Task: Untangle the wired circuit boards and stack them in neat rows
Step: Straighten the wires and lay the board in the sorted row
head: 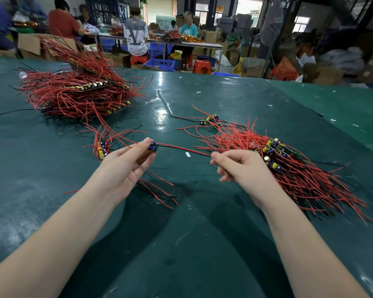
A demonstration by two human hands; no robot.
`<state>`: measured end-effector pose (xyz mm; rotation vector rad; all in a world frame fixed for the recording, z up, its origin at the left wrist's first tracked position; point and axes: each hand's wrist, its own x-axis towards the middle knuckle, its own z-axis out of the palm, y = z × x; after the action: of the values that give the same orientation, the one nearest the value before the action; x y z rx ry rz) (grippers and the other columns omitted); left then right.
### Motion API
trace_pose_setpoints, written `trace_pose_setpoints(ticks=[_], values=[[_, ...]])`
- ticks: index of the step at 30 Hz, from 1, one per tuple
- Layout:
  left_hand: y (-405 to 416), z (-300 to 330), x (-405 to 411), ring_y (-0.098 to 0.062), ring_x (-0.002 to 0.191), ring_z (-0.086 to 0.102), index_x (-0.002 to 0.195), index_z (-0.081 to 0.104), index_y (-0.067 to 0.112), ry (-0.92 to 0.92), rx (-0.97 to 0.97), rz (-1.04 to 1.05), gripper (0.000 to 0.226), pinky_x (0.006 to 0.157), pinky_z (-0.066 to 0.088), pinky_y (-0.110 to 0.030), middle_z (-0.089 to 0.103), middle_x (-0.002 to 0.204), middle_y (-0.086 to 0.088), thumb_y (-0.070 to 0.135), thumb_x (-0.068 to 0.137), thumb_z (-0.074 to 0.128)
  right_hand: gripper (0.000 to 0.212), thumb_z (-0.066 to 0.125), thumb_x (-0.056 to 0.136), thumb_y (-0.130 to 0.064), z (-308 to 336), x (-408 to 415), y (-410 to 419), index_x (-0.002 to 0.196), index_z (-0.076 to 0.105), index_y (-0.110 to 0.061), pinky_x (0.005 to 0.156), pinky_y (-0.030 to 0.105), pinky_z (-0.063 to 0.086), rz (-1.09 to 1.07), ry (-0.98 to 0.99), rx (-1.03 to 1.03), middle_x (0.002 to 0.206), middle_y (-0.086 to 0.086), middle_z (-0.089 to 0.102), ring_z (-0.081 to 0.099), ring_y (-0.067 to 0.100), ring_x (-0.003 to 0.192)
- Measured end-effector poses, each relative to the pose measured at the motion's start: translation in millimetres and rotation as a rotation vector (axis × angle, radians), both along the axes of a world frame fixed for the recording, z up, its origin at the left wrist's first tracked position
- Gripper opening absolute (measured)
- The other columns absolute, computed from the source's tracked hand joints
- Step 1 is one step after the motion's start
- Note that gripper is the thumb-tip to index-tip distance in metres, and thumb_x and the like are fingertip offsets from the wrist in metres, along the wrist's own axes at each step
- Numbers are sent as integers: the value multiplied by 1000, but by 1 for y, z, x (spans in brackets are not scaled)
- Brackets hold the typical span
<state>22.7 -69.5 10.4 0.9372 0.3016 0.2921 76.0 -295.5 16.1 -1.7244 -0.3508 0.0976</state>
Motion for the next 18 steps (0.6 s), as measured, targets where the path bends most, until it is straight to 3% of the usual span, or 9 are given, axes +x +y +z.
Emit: trace_pose_setpoints(ticks=[5,13,18], values=[[2,-1,1,-7,72,69,87,66,1,13,9,5,9,66,55,-15,72,75,-1,10,87,66,28,65,91,-20,-1,-1,-1,64,69,-13,47,13,43,40,6,-135,53,-3,62,52,8,45],[-7,-3,1,-10,70,71,84,68,1,54,-11,-60,10,64,55,-17,73,76,-4,10,80,70,21,66,90,-11,-3,-2,9,70,72,-11,56,17,52,-194,-93,332,60,1,69,63,10,54],[-12,0,0,-9,69,70,83,68,2,53,-3,-108,13,63,56,-16,73,76,-4,13,76,70,21,67,89,-16,1,-4,14,70,71,-9,56,18,54,-201,190,607,62,3,69,64,9,53]])
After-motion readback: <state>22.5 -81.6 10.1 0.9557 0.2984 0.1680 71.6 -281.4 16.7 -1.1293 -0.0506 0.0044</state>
